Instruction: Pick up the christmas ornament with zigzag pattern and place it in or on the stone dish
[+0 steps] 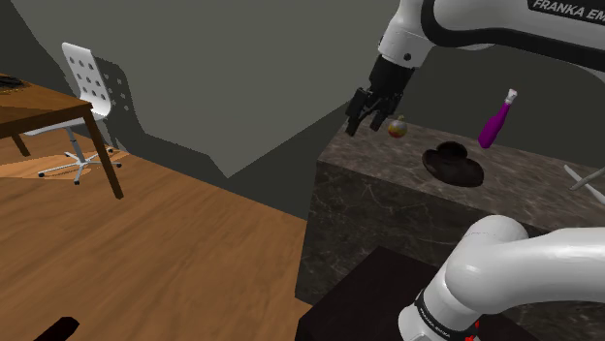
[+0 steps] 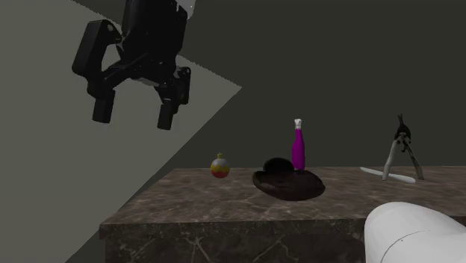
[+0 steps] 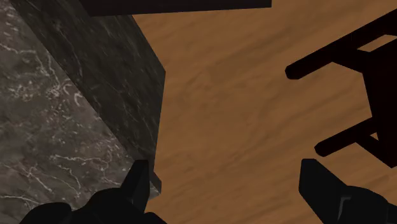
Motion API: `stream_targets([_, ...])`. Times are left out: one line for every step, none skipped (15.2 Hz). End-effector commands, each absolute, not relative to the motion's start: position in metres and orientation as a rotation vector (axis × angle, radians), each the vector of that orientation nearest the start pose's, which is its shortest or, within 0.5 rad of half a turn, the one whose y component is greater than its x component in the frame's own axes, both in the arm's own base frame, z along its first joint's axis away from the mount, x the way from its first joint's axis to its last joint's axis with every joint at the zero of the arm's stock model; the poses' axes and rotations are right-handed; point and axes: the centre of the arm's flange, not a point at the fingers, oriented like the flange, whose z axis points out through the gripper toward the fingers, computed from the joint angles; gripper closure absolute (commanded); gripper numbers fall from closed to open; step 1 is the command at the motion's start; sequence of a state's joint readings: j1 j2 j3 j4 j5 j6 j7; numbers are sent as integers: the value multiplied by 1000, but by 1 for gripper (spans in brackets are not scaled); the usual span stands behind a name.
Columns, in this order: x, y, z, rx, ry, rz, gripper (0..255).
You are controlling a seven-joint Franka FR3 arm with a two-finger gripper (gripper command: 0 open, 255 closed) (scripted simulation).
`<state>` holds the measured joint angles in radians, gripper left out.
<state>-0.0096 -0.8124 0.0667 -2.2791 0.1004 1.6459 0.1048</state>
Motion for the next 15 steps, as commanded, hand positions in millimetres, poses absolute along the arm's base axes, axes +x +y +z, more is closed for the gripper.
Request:
stream_targets([306, 36, 642, -3064, 96, -267, 0])
stream_targets([305, 24, 638, -3063, 99, -286, 0])
stream_targets([305, 12, 633, -3062, 102, -305, 0])
stream_targets([305, -1, 629, -3061, 104, -324, 0])
stream_targets([305, -13, 625, -3060, 107, -344, 0])
stream_targets([305, -25, 621, -3059, 110, -363, 0])
stream_targets([304, -37, 617, -3058, 112, -382, 0])
stream_targets([304, -50, 612, -3056, 115, -401, 0])
stream_targets([304, -62, 608, -3055, 118, -420, 0])
stream_targets([304, -74, 604, -3053, 120, -439, 0])
stream_targets([304, -87, 600, -3051, 123, -458, 0])
stream_targets([304, -99, 596, -3049, 126, -478, 0])
stream_targets([304, -111, 592, -3047, 128, -497, 0])
stream_targets([304, -123, 588, -3045, 131, -516, 0])
stream_targets([304, -136, 584, -3043, 134, -535, 0])
